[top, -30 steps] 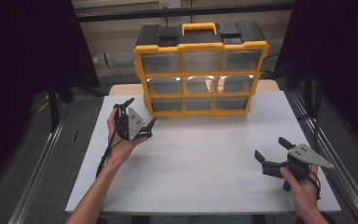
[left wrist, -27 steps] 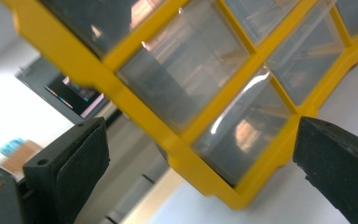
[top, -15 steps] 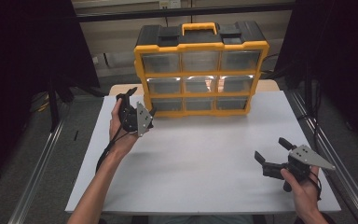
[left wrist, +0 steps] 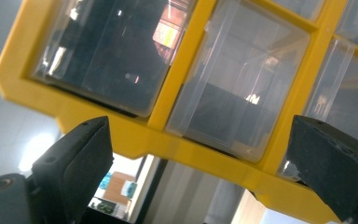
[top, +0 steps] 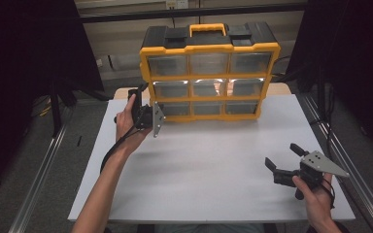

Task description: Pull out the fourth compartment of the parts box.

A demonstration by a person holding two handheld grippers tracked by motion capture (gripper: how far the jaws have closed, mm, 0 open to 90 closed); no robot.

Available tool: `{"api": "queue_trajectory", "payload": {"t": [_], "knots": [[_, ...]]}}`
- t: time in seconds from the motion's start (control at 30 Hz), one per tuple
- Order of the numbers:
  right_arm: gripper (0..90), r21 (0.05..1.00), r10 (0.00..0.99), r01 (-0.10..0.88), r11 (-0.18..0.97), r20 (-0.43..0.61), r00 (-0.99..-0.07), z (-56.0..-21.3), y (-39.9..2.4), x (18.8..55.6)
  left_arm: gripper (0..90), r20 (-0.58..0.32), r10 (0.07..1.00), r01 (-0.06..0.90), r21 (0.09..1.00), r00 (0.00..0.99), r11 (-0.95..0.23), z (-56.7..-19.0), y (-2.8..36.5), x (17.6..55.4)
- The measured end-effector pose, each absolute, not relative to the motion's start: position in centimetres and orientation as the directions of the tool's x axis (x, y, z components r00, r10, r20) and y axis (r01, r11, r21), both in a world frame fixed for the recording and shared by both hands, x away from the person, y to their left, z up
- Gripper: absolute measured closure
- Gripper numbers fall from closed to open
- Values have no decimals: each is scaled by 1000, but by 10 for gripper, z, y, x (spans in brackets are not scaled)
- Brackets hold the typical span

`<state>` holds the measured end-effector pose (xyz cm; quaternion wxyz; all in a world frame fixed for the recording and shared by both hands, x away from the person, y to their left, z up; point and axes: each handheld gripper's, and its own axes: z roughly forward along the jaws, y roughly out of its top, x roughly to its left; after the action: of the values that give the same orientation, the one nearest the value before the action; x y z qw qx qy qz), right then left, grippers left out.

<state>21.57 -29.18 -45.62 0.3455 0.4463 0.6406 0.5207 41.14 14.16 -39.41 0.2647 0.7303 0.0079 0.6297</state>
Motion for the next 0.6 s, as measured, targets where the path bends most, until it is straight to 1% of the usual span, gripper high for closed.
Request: {"api": "queue_trajectory", "payload": {"t": [0.03,0.07,0.13,0.17,0.2,0.23,0.27,0.3,0.4,0.47,0.5,0.53,0.57,0.6], "knots": [[2,975,932,212,60,22,-363,-456,-292,216,93,916,345,-322,397,207,-860,-394,142,411],[2,975,931,212,60,22,-364,-456,-292,216,109,918,350,-337,395,186,-855,-392,136,414],[2,975,933,213,59,22,-360,-456,-292,216,107,916,355,-336,400,188,-853,-393,132,415],[2,975,933,213,59,22,-360,-456,-292,216,107,926,331,-338,376,183,-863,-393,129,416],[2,976,932,211,60,21,-362,-456,-292,215,134,945,291,-349,327,153,-878,-394,125,419],[2,975,931,213,61,21,-365,-456,-292,215,125,944,289,-337,327,158,-883,-396,124,421],[2,975,931,212,61,21,-365,-456,-292,215,133,951,274,-333,307,144,-892,-395,124,422],[2,976,931,211,60,22,-365,-456,-292,214,147,951,274,-333,307,144,-892,-395,124,422],[2,975,930,213,61,22,-368,-456,-293,214,169,973,207,-309,229,103,-923,-399,125,426],[3,975,929,215,60,24,-368,-456,-293,214,191,982,169,-314,185,79,-931,-405,124,427],[3,975,929,215,61,23,-369,-456,-293,214,222,991,121,-317,135,64,-939,-404,124,429],[3,975,929,213,61,23,-369,-456,-293,213,262,990,130,-318,143,60,-937,-405,124,430],[3,975,930,212,60,22,-366,-456,-292,213,295,985,154,-314,169,71,-934,-406,123,429],[3,975,931,213,60,23,-365,-456,-292,213,323,985,154,-314,169,71,-934,-406,123,429]]}}
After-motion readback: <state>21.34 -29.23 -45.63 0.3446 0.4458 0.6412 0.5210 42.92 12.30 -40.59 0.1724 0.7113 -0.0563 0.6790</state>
